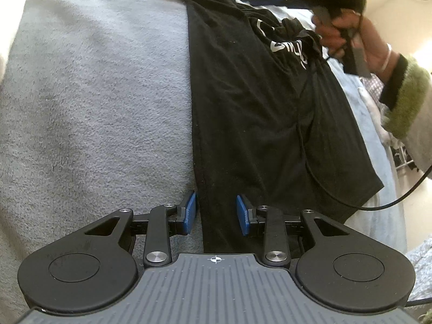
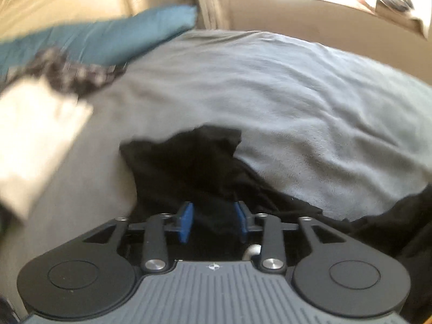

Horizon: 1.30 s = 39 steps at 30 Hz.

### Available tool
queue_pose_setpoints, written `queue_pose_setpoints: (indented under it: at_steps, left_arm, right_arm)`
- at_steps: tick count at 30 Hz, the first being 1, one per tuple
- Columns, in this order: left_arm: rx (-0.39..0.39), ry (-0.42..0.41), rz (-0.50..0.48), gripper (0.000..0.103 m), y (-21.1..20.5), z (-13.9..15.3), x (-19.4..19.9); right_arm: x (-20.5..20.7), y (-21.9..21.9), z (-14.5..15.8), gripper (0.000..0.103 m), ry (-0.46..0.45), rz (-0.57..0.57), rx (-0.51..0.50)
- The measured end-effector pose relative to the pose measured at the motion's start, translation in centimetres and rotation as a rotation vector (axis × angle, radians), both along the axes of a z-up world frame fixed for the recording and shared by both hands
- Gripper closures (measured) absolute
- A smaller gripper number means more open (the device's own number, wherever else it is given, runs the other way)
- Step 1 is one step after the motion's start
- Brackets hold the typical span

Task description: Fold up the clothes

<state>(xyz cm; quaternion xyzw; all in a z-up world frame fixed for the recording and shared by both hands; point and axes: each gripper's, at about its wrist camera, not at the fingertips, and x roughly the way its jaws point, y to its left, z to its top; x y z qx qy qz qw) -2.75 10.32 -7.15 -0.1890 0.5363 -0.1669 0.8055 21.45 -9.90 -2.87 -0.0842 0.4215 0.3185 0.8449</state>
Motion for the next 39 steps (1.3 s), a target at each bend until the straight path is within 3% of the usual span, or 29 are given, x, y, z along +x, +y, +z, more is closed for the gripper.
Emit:
queue_pose_setpoints:
  at_steps: [2, 3, 4, 5, 16, 20, 21, 23, 24, 25, 28, 33, 35, 36, 37, 39]
  left_arm:
    - [0.004, -0.001, -0.003, 0.07, 0.3, 0.1, 0.3]
    - [0.006, -0.003, -0.004, 0.07, 0.3, 0.2, 0.3]
    - [0.009, -0.004, -0.005, 0.07, 0.2, 0.2, 0.2]
    - [0.011, -0.006, -0.006, 0.07, 0.2, 0.3, 0.2]
    - [0.04, -0.006, 0.001, 0.07, -0.5, 0.6, 0.4]
    - [0.047, -0.011, -0.005, 0.069, -0.5, 0.7, 0.3]
    - [0.048, -0.012, -0.007, 0.069, -0.5, 0.8, 0.3]
    - [0.044, -0.013, -0.008, 0.069, -0.4, 0.3, 0.0]
    - [0.04, -0.011, -0.007, 0.069, -0.3, 0.2, 0.0]
    - [0.036, -0.01, -0.005, 0.069, -0.2, 0.1, -0.1]
    - [0.028, -0.007, -0.004, 0.068, -0.1, -0.8, -0.3]
    - [0.028, -0.004, 0.001, 0.068, -0.4, -1.7, -0.5]
    - [0.036, -0.004, 0.001, 0.068, -0.6, -1.7, -0.4]
    - [0.039, -0.004, 0.001, 0.068, -0.7, -1.7, -0.4]
    - [0.043, -0.004, 0.001, 0.068, -0.8, -1.6, -0.3]
    - [0.051, -0.004, 0.001, 0.068, -1.0, -1.6, -0.3]
  right_arm:
    - [0.5, 0.3, -1.3, 0.066, 0.034, 0.009, -0.026]
    - [0.7, 0.5, -2.0, 0.072, 0.051, 0.013, -0.038]
    - [1.0, 0.6, -2.7, 0.092, 0.069, 0.018, -0.051]
    - [1.2, 0.8, -3.3, 0.099, 0.086, 0.022, -0.063]
    - [3.5, 2.1, -4.8, 0.103, 0.015, -0.146, 0.002]
    - [3.8, 1.1, -3.7, 0.103, 0.042, -0.218, 0.056]
    - [3.4, 0.0, -2.6, 0.101, 0.04, -0.224, 0.076]
    - [2.6, -2.4, -0.3, 0.085, 0.036, -0.236, 0.117]
    - [2.2, -3.6, 0.8, 0.062, 0.033, -0.242, 0.137]
    - [1.7, -5.3, 1.8, 0.05, 0.027, -0.264, 0.137]
    - [0.9, -10.3, 3.3, 0.044, 0.052, -0.338, 0.085]
    - [0.6, -13.5, 0.5, 0.039, 0.117, -0.392, -0.078]
    - [0.9, -13.2, -1.1, 0.044, 0.111, -0.419, -0.13]
    - [1.5, -13.2, -2.0, 0.063, 0.115, -0.448, -0.144]
    - [2.2, -13.2, -2.9, 0.09, 0.12, -0.477, -0.157]
    - [3.7, -14.2, -3.9, 0.098, 0.128, -0.551, -0.099]
